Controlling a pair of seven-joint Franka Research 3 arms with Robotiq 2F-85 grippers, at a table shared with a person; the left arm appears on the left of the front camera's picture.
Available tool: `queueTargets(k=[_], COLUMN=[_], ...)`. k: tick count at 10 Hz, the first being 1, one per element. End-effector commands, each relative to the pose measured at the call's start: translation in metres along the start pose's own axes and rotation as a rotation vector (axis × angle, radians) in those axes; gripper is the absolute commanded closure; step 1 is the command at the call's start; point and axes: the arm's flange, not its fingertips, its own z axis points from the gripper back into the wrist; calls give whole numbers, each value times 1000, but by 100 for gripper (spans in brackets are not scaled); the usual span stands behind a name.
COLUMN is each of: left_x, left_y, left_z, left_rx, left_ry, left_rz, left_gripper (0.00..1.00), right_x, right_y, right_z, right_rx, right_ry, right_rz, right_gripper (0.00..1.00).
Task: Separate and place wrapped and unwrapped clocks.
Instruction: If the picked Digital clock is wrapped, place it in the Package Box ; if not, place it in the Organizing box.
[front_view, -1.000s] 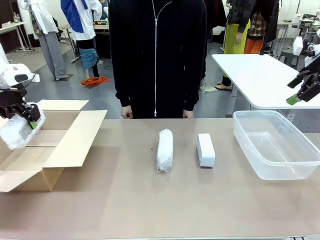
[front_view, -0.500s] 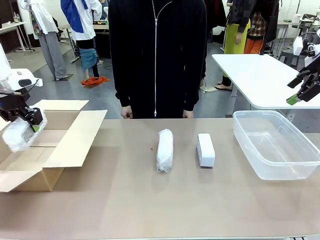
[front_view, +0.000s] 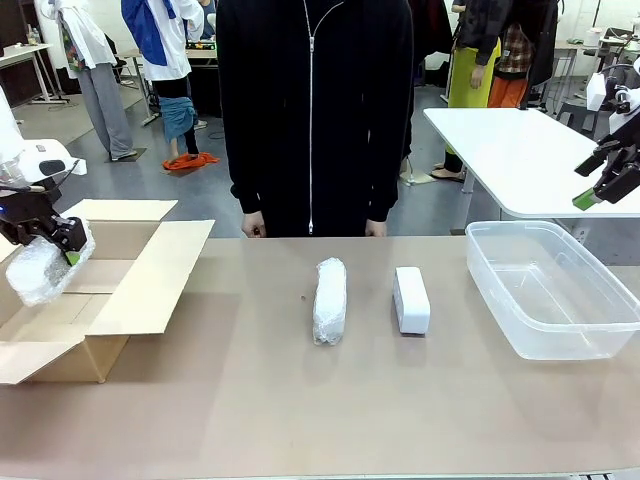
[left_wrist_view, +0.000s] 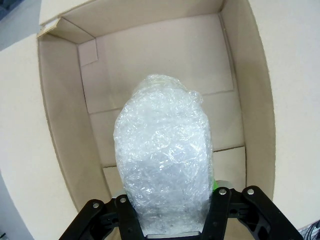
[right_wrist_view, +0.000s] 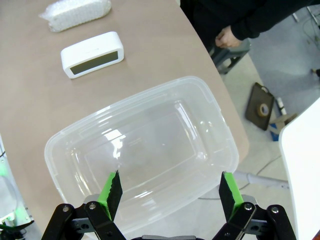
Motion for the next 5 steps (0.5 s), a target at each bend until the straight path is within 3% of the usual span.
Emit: queueTargets(k=[1, 3, 5], left_x=[0, 0, 6], left_y=[0, 0, -33], left_z=[1, 0, -25], left_rx=[1, 0, 17], left_ry=[-4, 0, 51], left_rz=[-7, 0, 12], left_gripper=[48, 48, 48], right_x=[-1, -1, -1], right_y=[-1, -1, -1], right_z=[-1, -1, -1], right_rx=[7, 7, 7], right_ry=[-13, -13, -13], right_rz=[2, 2, 2], right_gripper=[0, 0, 0])
